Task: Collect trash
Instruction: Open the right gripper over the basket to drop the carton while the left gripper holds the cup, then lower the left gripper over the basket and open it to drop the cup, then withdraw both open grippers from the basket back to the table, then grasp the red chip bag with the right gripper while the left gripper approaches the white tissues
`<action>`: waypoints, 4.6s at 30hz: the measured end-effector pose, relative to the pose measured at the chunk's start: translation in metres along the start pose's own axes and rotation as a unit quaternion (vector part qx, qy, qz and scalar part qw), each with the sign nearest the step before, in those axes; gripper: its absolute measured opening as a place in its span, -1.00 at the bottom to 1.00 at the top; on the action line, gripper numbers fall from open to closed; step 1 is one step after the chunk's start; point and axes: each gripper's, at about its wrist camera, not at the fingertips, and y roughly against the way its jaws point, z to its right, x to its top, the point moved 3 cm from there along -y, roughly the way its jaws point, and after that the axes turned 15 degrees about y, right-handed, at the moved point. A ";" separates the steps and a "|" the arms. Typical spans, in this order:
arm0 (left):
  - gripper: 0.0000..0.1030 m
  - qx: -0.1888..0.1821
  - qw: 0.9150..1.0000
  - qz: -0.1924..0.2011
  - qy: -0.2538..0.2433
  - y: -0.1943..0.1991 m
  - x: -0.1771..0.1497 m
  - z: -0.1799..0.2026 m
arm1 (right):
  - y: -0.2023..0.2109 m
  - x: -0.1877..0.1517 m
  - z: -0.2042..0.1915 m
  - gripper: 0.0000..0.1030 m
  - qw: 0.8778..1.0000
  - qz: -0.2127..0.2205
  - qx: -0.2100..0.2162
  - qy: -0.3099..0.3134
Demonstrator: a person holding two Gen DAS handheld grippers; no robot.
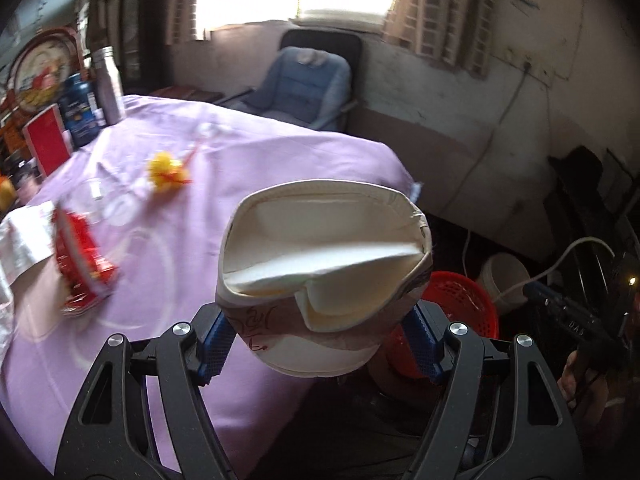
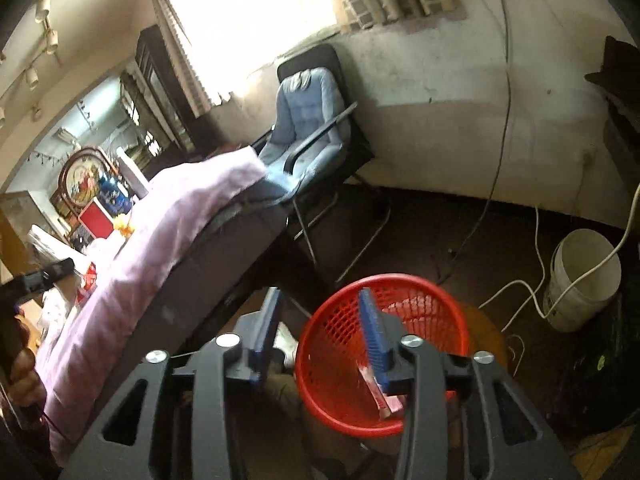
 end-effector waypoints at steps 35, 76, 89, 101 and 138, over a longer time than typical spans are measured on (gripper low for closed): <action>0.70 -0.062 0.981 -0.131 -0.133 -0.118 -0.042 0.162 | 0.012 -0.009 0.052 0.11 0.998 0.019 -0.031 -0.049; 0.86 0.098 0.994 0.050 -0.012 0.032 0.032 -0.047 | 0.047 0.043 -0.107 0.84 0.993 0.049 0.018 0.102; 0.87 0.242 0.960 0.071 0.119 0.077 0.051 -0.241 | 0.013 0.061 -0.197 0.88 0.983 0.023 0.095 0.157; 0.87 0.270 0.932 0.012 0.239 0.064 0.018 -0.364 | -0.019 0.074 -0.304 0.89 0.957 0.001 0.165 0.238; 0.90 0.293 0.910 -0.016 0.294 0.046 0.003 -0.397 | -0.192 0.083 -0.474 0.89 0.907 -0.161 0.246 0.302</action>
